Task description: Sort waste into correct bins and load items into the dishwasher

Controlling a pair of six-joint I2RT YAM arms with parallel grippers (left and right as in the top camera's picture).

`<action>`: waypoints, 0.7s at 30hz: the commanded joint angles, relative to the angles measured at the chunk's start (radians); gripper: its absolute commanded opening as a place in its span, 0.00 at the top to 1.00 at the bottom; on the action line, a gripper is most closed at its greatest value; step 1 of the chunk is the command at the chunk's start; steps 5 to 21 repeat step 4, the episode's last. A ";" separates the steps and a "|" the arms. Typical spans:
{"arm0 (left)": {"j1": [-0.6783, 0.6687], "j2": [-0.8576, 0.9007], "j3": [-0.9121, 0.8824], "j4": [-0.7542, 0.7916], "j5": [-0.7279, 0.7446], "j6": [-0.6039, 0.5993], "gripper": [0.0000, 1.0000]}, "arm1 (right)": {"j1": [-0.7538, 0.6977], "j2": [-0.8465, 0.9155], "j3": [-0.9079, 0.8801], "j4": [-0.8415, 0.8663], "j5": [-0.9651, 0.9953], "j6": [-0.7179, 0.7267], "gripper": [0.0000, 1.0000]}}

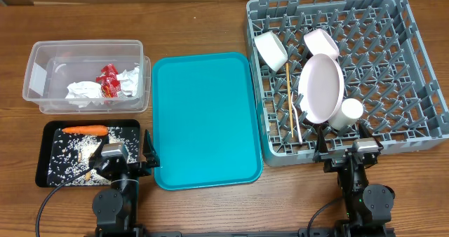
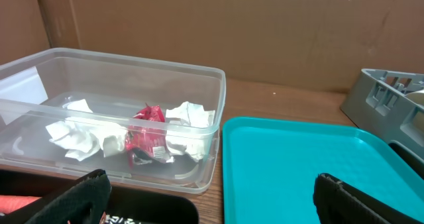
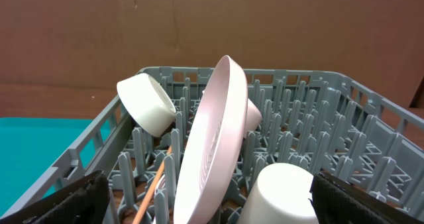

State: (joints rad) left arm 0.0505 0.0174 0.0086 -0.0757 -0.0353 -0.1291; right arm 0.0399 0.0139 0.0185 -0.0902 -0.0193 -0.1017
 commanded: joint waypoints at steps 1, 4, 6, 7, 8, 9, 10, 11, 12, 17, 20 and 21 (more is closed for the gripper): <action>0.007 -0.013 -0.004 0.003 -0.013 -0.013 0.00 | -0.003 -0.011 -0.011 0.006 -0.001 0.000 0.00; 0.007 -0.013 -0.004 0.003 -0.013 -0.013 0.01 | -0.003 -0.011 -0.011 0.006 -0.001 0.000 0.00; 0.007 -0.013 -0.004 0.003 -0.013 -0.013 0.01 | -0.003 -0.011 -0.011 0.006 -0.001 0.000 0.00; 0.007 -0.013 -0.004 0.003 -0.013 -0.013 0.01 | -0.003 -0.011 -0.011 0.006 -0.001 0.000 0.00; 0.007 -0.013 -0.004 0.003 -0.013 -0.013 0.01 | -0.003 -0.011 -0.011 0.006 -0.001 0.000 0.00; 0.007 -0.013 -0.004 0.003 -0.013 -0.013 0.01 | -0.003 -0.011 -0.011 0.006 -0.001 0.000 0.00; 0.007 -0.013 -0.004 0.003 -0.013 -0.013 0.01 | -0.003 -0.011 -0.011 0.006 -0.001 0.000 0.00; 0.007 -0.013 -0.004 0.003 -0.013 -0.013 0.01 | -0.003 -0.011 -0.011 0.006 -0.001 0.000 0.00; 0.007 -0.013 -0.004 0.003 -0.013 -0.013 0.01 | -0.003 -0.011 -0.011 0.006 -0.001 0.000 0.00; 0.007 -0.013 -0.004 0.003 -0.013 -0.013 0.01 | -0.003 -0.011 -0.011 0.006 -0.001 0.000 0.00; 0.007 -0.013 -0.004 0.003 -0.013 -0.013 0.01 | -0.003 -0.011 -0.011 0.006 -0.001 0.000 0.00; 0.007 -0.013 -0.004 0.003 -0.013 -0.013 0.01 | -0.003 -0.011 -0.011 0.006 -0.001 0.000 0.00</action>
